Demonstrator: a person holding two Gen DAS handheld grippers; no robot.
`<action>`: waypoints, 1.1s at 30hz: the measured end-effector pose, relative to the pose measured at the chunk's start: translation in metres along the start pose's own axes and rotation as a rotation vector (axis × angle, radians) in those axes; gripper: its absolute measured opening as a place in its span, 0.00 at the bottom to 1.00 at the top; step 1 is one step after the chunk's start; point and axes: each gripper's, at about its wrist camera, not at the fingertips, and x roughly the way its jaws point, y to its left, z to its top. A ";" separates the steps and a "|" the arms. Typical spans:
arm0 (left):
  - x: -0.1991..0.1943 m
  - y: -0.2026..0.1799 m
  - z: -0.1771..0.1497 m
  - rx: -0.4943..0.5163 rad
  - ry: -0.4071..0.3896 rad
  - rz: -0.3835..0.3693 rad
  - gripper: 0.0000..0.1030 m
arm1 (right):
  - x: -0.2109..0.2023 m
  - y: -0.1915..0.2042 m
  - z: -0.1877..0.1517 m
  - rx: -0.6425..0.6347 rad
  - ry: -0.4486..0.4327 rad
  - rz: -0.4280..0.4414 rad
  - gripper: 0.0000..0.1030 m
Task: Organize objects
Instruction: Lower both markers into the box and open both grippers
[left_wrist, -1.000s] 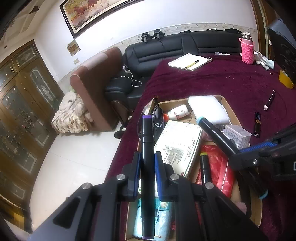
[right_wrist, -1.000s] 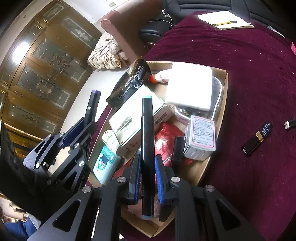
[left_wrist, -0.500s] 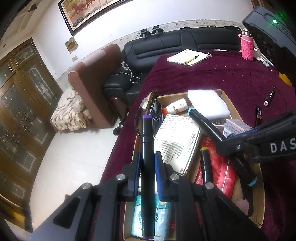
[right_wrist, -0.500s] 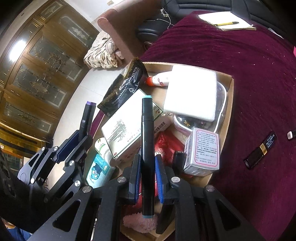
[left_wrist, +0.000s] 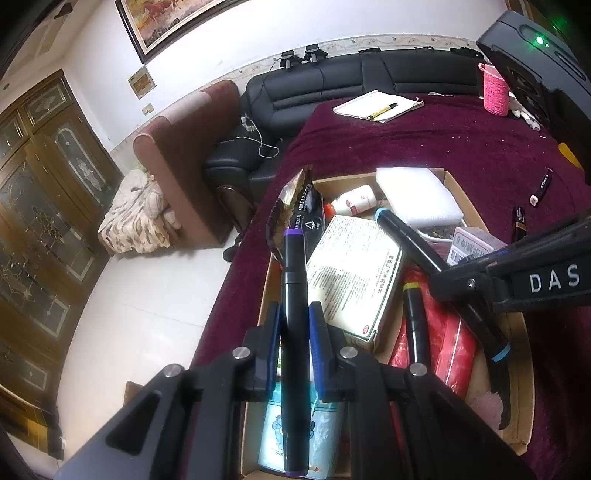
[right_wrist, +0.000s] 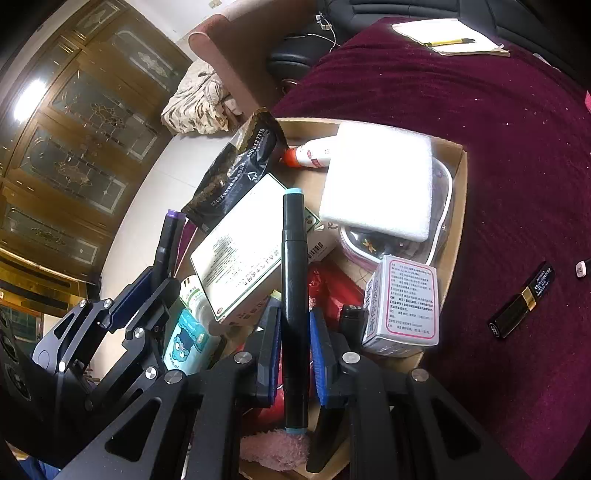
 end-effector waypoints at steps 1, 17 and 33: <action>0.001 0.000 0.000 0.001 0.001 -0.001 0.14 | 0.000 0.000 0.000 0.000 -0.001 -0.002 0.18; 0.005 -0.001 -0.004 0.002 0.020 -0.007 0.14 | -0.001 0.002 -0.001 0.001 0.004 -0.007 0.19; 0.007 0.002 -0.004 -0.009 0.030 0.002 0.14 | -0.002 0.007 0.000 -0.010 0.001 -0.008 0.26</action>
